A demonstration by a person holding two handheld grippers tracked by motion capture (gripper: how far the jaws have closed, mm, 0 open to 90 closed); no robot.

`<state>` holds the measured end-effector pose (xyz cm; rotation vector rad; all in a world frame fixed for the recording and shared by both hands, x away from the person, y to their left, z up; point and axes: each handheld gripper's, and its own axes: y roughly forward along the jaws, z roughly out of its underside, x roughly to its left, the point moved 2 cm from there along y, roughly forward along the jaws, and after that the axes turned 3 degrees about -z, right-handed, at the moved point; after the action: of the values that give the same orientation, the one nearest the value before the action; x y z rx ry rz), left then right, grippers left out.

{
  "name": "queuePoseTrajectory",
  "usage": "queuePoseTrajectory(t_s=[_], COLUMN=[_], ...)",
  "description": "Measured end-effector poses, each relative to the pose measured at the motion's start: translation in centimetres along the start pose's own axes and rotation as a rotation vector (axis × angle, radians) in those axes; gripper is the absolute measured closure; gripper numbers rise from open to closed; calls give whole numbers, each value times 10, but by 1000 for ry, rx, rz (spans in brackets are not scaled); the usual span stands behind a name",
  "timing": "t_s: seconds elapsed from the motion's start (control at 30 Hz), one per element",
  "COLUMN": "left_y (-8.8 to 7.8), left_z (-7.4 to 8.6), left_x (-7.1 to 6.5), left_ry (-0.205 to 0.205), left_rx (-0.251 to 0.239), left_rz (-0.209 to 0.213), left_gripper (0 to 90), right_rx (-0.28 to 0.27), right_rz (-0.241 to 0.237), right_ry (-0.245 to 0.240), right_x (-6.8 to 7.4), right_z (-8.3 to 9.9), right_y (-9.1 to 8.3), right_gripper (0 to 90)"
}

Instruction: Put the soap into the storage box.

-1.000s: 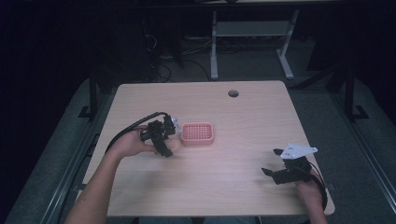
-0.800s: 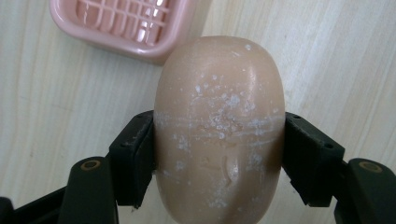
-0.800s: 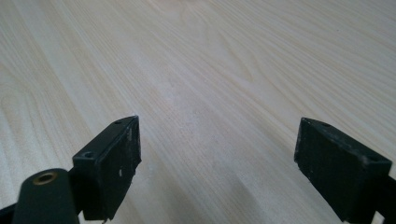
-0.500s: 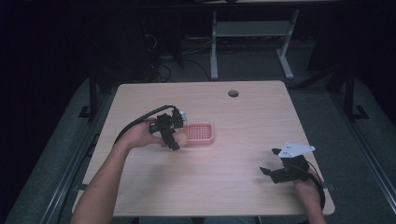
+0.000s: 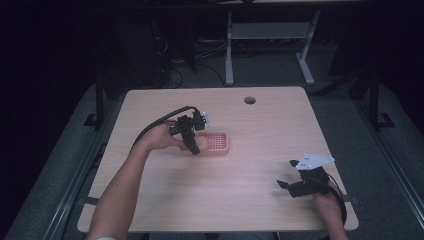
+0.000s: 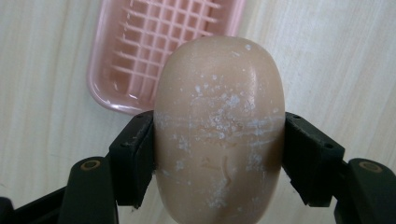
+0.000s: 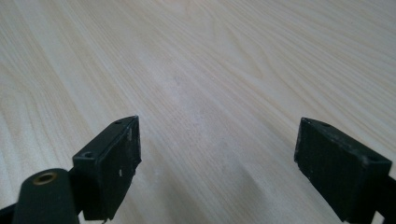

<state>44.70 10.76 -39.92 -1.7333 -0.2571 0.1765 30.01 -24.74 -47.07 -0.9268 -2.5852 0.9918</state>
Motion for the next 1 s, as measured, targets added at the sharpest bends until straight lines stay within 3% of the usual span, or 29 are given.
queuePoseTrajectory(t_s=[0.5,0.57,1.0], left_y=[-12,-11,2], left_z=[-23,-29,-46], left_x=[15,17,25], left_ry=[23,38,41], left_rx=[-2,13,6], left_rz=[-20,-25,-13], left_gripper=[323,323,323], right_rx=[-8,-8,-15], right_rz=[6,7,17], right_ry=[1,-6,-8], right_x=[-2,-3,-6], right_z=[1,1,1], right_y=[-1,-2,-4], right_gripper=[142,142,142])
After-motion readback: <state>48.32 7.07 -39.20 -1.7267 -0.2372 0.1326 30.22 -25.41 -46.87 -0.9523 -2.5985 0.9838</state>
